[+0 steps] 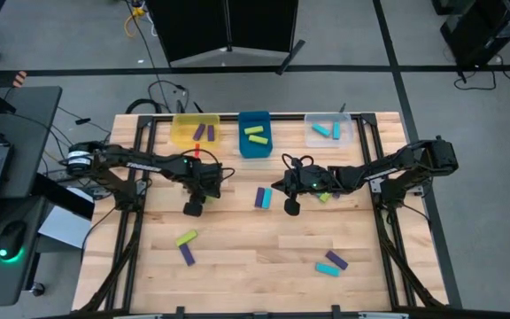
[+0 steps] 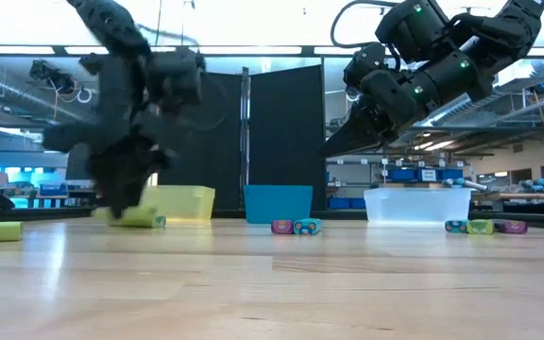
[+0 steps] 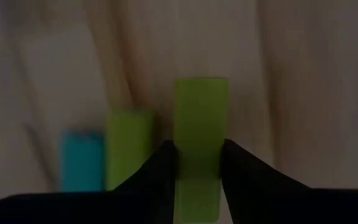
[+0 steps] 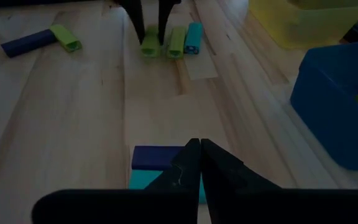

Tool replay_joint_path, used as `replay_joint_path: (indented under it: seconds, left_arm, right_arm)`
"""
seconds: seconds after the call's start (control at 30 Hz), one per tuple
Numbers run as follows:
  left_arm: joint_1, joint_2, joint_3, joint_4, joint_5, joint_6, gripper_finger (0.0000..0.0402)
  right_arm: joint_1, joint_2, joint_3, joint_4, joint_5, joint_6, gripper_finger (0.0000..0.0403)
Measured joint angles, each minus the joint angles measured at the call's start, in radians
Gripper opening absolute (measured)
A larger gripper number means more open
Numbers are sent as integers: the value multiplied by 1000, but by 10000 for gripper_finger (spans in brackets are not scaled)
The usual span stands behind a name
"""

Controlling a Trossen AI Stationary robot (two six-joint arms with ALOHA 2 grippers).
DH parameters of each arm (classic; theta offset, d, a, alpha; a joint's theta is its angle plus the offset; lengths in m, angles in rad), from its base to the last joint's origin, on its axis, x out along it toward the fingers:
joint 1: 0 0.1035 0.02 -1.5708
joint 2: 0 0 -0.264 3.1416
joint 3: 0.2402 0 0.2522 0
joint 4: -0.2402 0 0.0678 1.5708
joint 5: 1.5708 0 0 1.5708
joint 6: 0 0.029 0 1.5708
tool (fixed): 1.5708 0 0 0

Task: Sort blocks
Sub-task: Put the green block into the blue bin

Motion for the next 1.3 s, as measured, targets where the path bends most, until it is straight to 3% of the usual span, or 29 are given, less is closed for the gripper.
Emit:
replay_joint_path:
  seconds: [0.23,0.4,0.83,1.07,1.3]
  left_arm:
    - [89,-7,216,-9,-4,-1,102]
    - [187,49,412,-13,-132,-31,102]
    - [329,504,832,-61,-16,138,102]
    - [365,646,957,-102,13,142,102]
    - [366,681,971,-121,27,141,102]
  right_arm:
    - [0,0,0,0,0,0,21]
    - [6,0,0,6,0,0,20]
    - [19,0,1,-13,3,-5,14]
    - [33,0,1,-16,7,-8,14]
    - [35,0,1,-15,9,-3,15]
